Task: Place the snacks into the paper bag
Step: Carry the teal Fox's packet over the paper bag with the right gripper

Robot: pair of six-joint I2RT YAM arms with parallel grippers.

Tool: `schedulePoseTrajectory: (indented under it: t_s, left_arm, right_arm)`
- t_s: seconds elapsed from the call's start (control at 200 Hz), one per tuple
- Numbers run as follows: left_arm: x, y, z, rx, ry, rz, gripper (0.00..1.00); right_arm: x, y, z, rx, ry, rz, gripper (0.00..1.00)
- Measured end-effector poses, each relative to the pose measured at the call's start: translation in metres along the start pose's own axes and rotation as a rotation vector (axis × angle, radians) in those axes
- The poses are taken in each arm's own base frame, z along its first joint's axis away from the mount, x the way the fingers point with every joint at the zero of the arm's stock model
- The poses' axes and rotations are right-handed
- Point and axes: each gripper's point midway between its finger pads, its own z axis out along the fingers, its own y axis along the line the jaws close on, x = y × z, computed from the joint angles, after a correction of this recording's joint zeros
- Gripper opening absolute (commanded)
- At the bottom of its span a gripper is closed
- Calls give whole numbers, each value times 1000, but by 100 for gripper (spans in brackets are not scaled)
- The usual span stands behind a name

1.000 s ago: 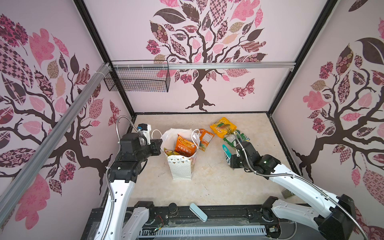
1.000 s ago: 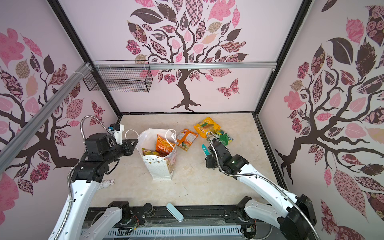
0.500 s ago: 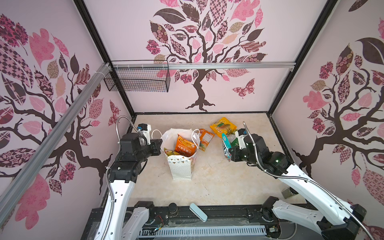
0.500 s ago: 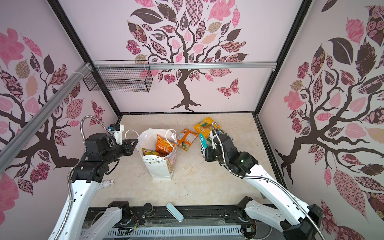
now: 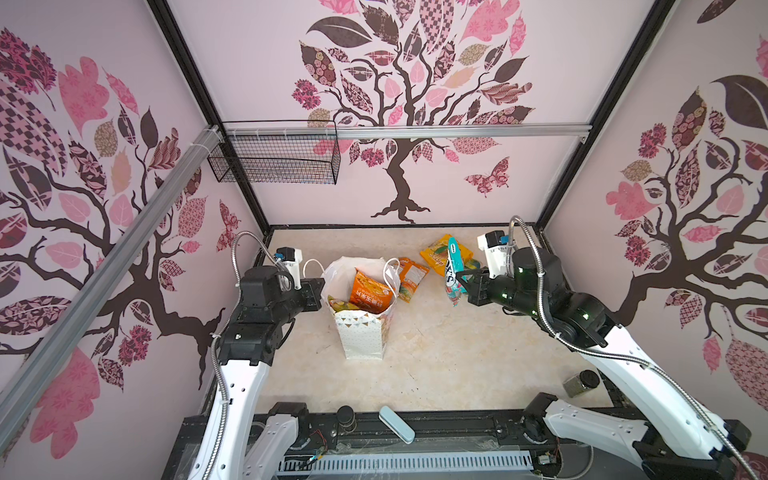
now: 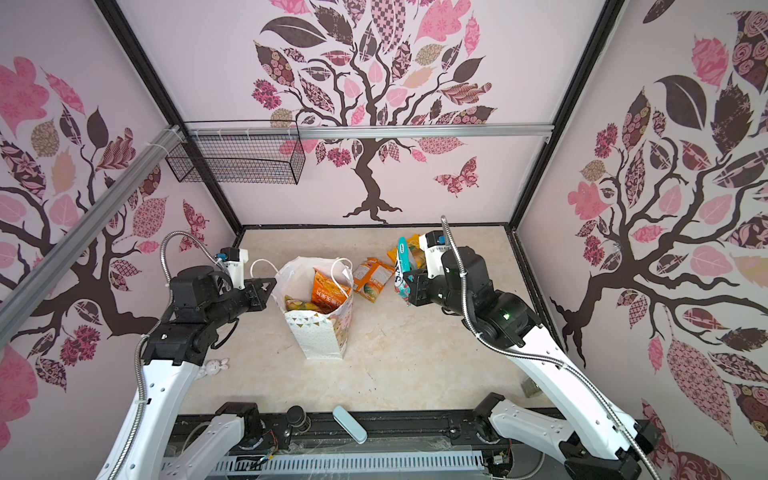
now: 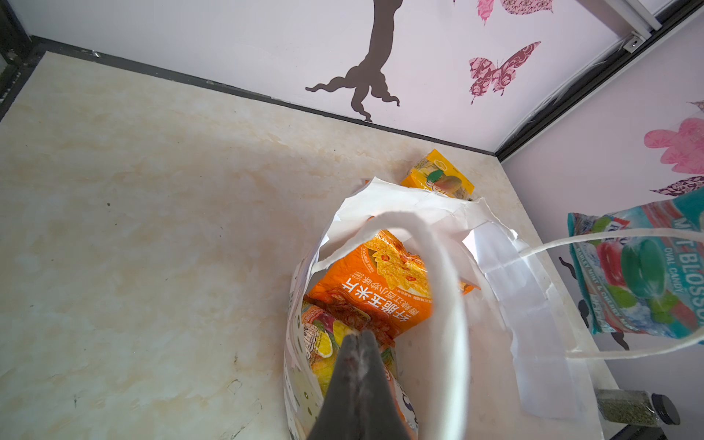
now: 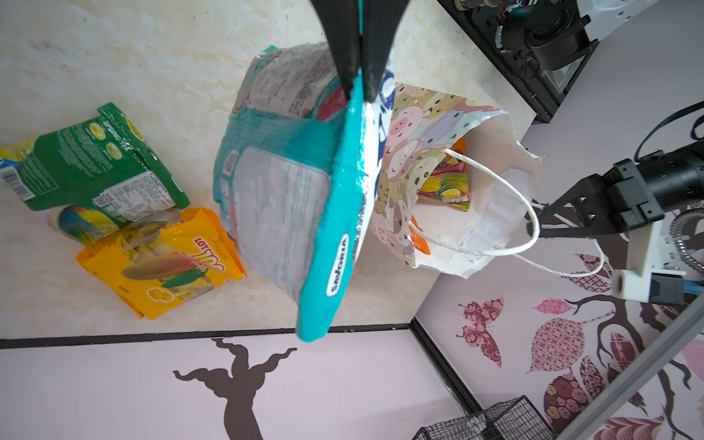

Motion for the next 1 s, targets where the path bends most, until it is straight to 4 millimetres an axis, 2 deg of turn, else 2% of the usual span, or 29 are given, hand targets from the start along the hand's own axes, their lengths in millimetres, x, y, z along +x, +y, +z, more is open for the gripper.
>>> schedulePoseTrajectory:
  t_s: [0.13,0.275,0.45,0.585,0.76,1.0]
  left_arm:
    - [0,0,0,1,1,0,3]
    - [0,0,0,1,0,0,3]
    - [0,0,0,2,0,0,3]
    - [0,0,0,2,0,0,3]
    - [0,0,0,2,0,0,3]
    - [0,0,0,2,0,0,3]
  right_arm:
    - [-10,12,-2,-38,1,-17,0]
    - [-31,34,-4,-109,-2,-40,0]
    - [-64,71,-14,-217,-45,-78,0]
    - [-81,107,-23,-309,-70,-130,0]
    - [-91,146,-27,-427,-63,-172,0]
    - [-97,176,-22,-552,-24,-180,0]
